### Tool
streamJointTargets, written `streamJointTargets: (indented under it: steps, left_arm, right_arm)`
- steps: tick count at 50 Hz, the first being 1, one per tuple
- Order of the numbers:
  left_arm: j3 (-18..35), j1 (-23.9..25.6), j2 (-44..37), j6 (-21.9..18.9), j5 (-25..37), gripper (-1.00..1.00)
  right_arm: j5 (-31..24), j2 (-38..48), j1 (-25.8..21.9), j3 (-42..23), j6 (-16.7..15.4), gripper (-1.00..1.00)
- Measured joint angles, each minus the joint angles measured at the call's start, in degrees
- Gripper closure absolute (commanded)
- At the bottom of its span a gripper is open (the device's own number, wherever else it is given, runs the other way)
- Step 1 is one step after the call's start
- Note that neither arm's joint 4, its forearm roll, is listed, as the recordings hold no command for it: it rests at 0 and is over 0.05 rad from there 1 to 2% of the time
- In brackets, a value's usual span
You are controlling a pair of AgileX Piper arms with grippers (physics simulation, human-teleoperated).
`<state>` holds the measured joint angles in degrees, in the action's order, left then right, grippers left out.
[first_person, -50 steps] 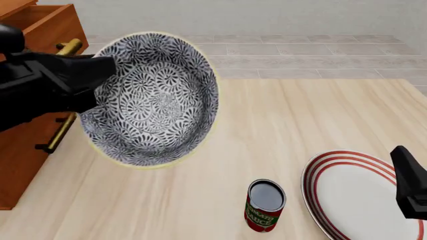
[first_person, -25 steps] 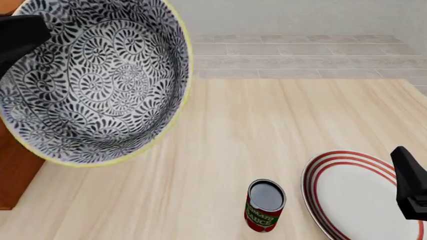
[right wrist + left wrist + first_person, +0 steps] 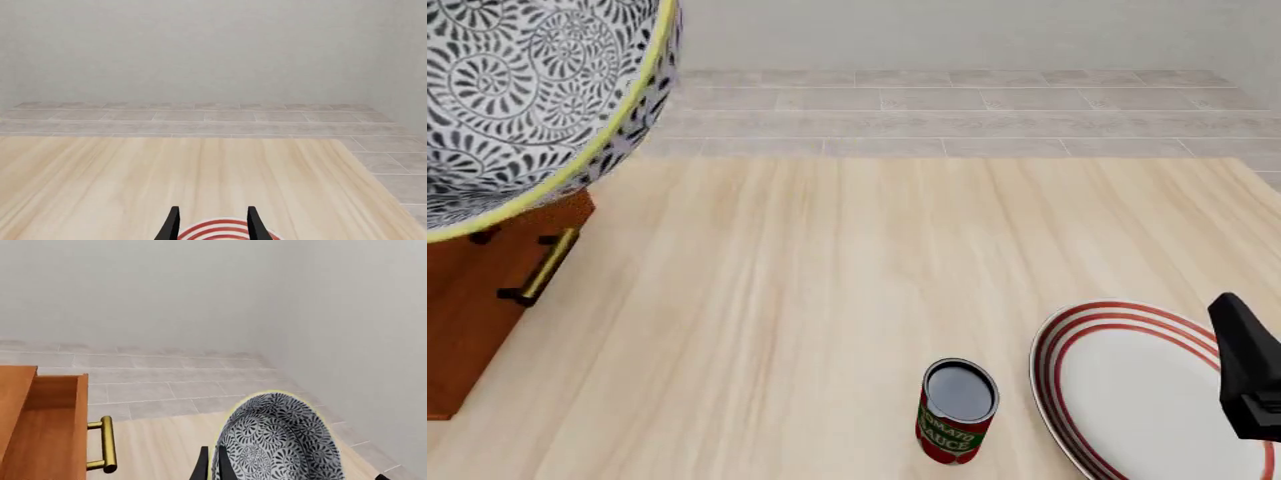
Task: Put the bowl on top of the cabinet.
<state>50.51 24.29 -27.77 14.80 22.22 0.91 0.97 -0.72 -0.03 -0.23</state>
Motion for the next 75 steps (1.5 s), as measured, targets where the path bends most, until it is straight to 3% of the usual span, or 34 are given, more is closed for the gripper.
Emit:
streamJointTargets:
  steps: [18,45,75]
  left_arm:
    - [3.0,-10.1,1.8,4.9,-0.6,1.00]
    - [5.7,-31.5,-2.5,8.8,-5.4,1.00]
    - [9.3,-40.6,-11.6,15.0,-7.4,1.00]
  right_arm:
    - [0.0,0.0,0.0,0.0,0.0,-1.00]
    - [0.0,0.0,0.0,0.0,0.0,-1.00]
    - [0.0,0.0,0.0,0.0,0.0,-1.00]
